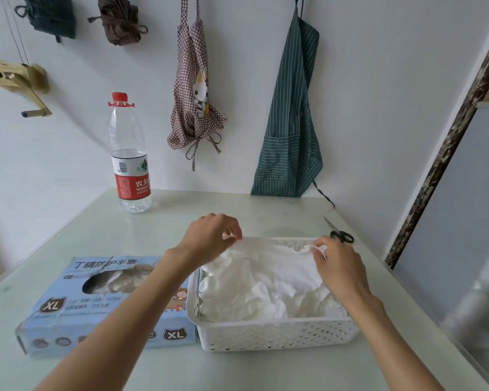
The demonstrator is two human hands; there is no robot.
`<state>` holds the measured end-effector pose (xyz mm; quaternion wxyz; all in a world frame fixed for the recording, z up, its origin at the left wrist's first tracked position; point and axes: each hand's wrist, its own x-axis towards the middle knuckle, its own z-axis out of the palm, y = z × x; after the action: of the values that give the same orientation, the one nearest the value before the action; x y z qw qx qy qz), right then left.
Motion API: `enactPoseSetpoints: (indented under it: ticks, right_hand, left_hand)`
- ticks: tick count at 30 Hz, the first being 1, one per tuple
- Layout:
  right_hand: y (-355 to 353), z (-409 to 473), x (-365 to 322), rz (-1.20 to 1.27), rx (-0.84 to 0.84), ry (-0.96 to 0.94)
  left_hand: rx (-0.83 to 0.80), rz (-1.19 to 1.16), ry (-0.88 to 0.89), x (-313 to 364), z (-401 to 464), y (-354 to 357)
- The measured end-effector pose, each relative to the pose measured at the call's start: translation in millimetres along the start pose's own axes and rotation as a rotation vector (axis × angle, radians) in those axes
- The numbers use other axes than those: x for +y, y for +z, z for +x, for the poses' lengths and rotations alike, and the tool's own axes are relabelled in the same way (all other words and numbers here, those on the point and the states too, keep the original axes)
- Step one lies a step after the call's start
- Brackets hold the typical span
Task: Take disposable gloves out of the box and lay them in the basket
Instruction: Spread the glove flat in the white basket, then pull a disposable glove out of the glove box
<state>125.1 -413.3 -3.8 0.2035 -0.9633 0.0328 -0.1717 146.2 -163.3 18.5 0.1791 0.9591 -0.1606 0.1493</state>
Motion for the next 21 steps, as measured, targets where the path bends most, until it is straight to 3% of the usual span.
enactPoseSetpoints:
  ticks: [4,7,10,13,21]
  right_hand:
    - [-9.4,-2.6,-8.9,-0.178,-0.009,-0.102]
    - [-16.8,-5.7,-4.4,-0.054,0.010,-0.219]
    - [-15.5,-13.4,-4.3,0.068,-0.201,-0.359]
    - [-9.7,-15.2,-2.6,-0.089,-0.457,-0.369]
    - [-14.2,-10.7,9.1,-0.252,-0.606,-0.388]
  left_hand:
    - [0.055,0.006,0.051,4.2,-9.1,0.7]
    - [-0.096,-0.016,0.079,10.2,-28.6,-11.2]
    - [-0.229,0.159,0.068,14.3,-46.2,-16.7]
    - [-0.301,0.216,0.016,13.6,-51.3,-14.8]
    - [-0.349,0.252,0.011,11.1,-37.8,-12.3]
